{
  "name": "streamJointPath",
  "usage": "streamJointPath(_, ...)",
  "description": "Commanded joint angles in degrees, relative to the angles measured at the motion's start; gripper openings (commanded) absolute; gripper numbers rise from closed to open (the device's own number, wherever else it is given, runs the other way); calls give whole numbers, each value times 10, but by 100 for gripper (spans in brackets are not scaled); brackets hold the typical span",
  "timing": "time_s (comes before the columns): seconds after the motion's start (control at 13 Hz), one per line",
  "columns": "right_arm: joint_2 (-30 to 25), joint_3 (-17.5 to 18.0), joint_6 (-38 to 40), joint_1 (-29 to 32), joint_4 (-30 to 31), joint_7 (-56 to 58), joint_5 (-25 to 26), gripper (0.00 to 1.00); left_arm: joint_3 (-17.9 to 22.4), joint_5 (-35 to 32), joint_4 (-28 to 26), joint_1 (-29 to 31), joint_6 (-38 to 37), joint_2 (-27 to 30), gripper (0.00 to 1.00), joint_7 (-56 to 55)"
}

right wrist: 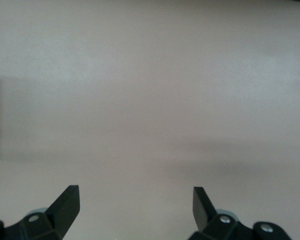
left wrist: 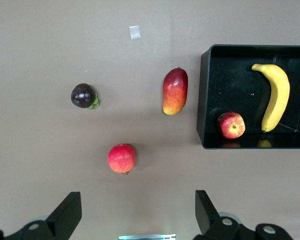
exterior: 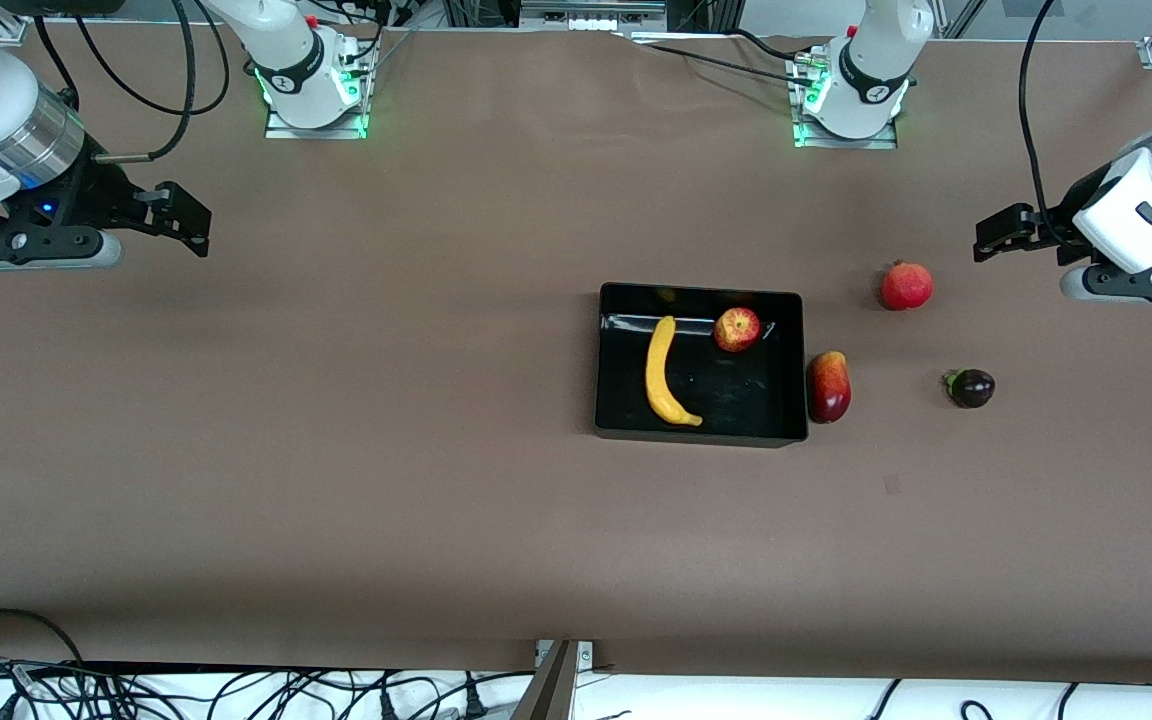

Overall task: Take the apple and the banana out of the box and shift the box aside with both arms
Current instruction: 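Reach the left gripper toward the small apple in the black tray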

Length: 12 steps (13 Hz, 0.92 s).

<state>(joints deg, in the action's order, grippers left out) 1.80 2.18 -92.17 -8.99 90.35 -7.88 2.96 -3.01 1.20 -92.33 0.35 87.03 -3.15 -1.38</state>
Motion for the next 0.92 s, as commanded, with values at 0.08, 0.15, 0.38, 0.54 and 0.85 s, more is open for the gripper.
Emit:
streamJointPath(0.08,0,-2,9,-1,-7,8,1,100,2,3,25,-8,-18,-12,100,4)
streamJointPath(0.15,0,-2,8,-1,-6,8,1,100,0,4,26,-10,-17,-19,100,2)
streamJointPath(0.38,0,-2,8,-1,-7,8,1,100,-2,30,29,-18,-17,-42,100,2)
streamJointPath(0.54,0,-2,6,-1,-7,8,1,100,-2,42,38,-57,-18,-64,100,0)
streamJointPath(0.85,0,-2,8,0,-7,8,1,100,-6,42,37,-148,67,-129,100,-131)
